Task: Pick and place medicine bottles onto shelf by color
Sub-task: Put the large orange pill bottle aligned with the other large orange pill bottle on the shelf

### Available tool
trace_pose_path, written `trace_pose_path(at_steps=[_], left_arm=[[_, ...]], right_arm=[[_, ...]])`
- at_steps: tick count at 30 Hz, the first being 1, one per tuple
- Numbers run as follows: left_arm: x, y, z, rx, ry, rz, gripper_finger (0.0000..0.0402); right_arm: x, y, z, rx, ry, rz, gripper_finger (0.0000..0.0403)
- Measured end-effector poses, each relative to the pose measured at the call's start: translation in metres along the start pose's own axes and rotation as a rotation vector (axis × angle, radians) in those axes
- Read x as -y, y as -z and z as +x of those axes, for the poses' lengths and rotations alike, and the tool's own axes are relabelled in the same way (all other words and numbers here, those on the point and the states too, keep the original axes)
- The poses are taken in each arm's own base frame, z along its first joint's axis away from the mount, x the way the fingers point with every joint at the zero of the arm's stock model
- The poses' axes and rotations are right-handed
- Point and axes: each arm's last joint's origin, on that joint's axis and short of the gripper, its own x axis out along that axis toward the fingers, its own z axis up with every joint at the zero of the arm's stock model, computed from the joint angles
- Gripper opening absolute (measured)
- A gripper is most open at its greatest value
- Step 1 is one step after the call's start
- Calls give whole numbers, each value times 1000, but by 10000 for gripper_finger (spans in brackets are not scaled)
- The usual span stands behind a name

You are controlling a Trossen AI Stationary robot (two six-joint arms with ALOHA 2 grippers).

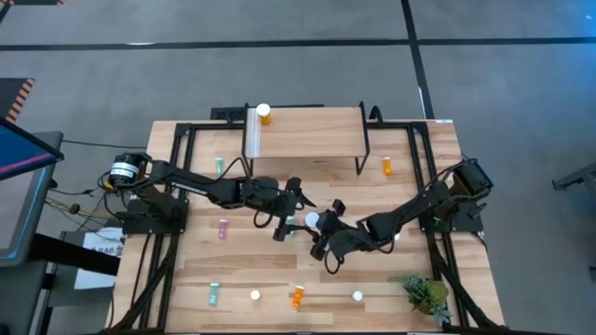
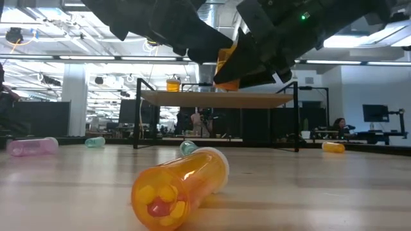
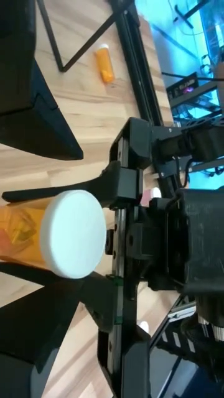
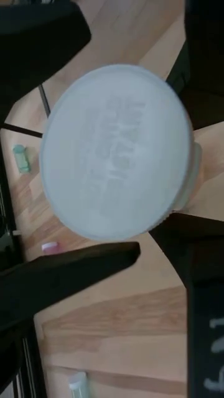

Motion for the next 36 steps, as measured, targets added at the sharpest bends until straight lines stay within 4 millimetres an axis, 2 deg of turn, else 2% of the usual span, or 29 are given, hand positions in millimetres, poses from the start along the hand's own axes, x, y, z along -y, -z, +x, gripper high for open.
trace_pose_path(at_steps=[19, 27, 36], left_arm=[[0, 1, 0, -7, 4, 0, 316], [3, -2, 0, 31, 95, -32, 316], [3, -2, 0, 35, 92, -33, 316]], right_arm=[[-2, -3, 0, 23, -30, 7, 202], [-3, -3, 0, 15, -48, 7, 203], [-3, -3, 0, 15, -47, 6, 201]])
